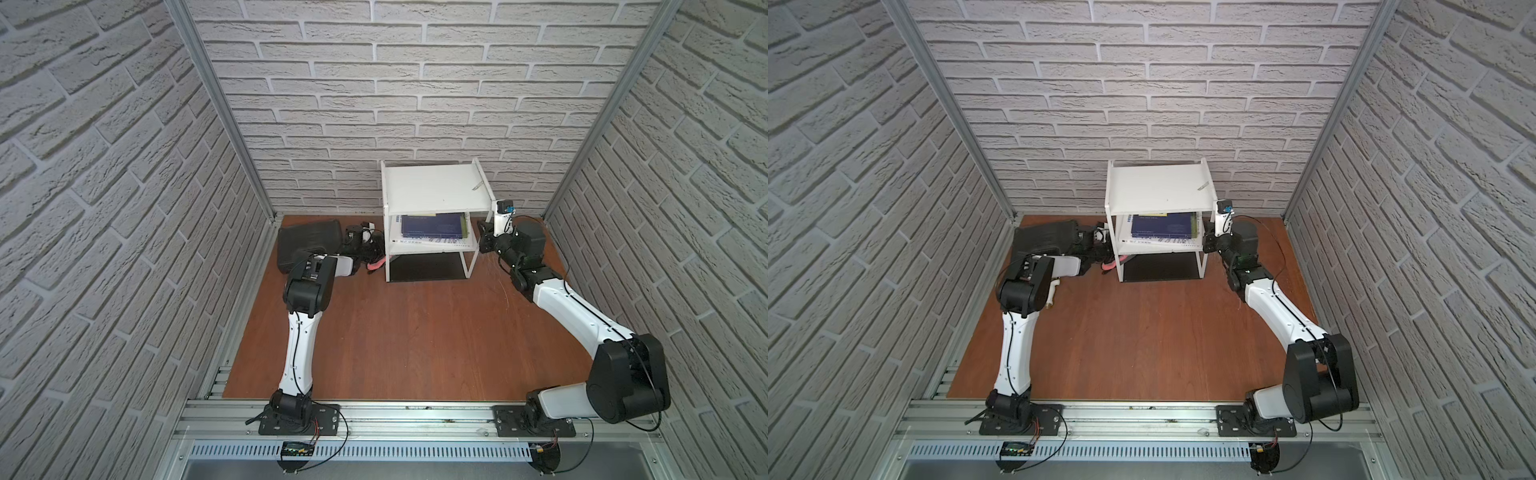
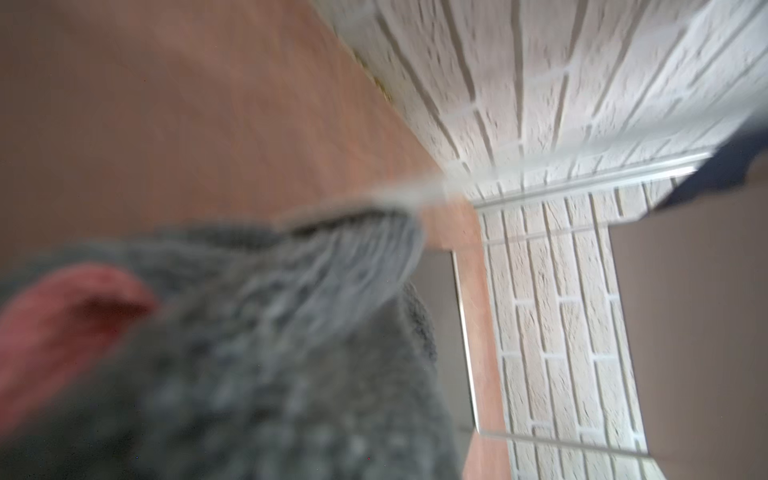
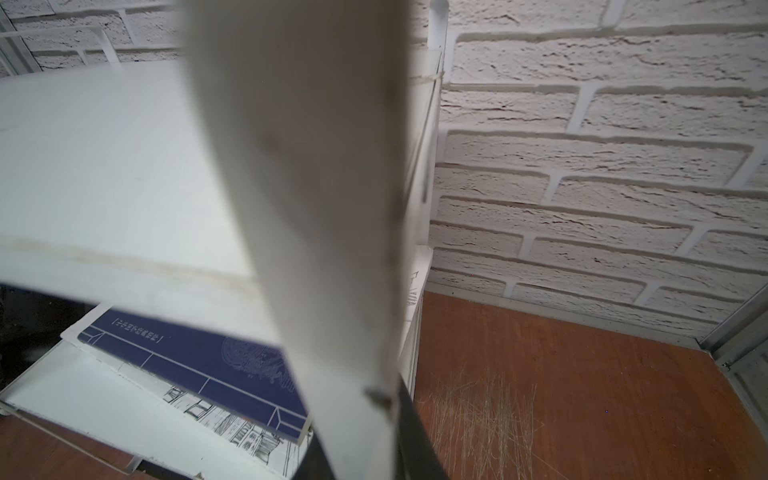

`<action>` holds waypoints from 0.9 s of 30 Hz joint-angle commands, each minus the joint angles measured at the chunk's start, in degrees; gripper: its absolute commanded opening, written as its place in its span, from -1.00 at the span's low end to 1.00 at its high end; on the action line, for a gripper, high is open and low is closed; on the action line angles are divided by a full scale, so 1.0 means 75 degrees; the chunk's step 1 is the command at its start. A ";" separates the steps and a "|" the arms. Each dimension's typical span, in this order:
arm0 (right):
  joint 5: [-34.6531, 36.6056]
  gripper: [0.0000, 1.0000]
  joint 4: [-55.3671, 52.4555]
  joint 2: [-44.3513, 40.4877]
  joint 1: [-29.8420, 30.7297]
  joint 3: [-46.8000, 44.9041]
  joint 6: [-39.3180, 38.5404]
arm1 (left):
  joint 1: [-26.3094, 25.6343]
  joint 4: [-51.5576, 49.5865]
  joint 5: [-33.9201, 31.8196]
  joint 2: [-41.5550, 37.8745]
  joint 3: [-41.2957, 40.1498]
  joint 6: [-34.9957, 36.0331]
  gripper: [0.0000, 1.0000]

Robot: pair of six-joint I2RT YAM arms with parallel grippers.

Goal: Wipe the bookshelf clean with a cloth
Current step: Wipe the dust from the shelf.

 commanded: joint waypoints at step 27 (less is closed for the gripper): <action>-0.0907 -0.95 0.0001 0.0435 0.0176 -0.0149 0.1449 | 0.0452 -0.2820 -0.0207 0.0603 0.2159 0.1823 -1.00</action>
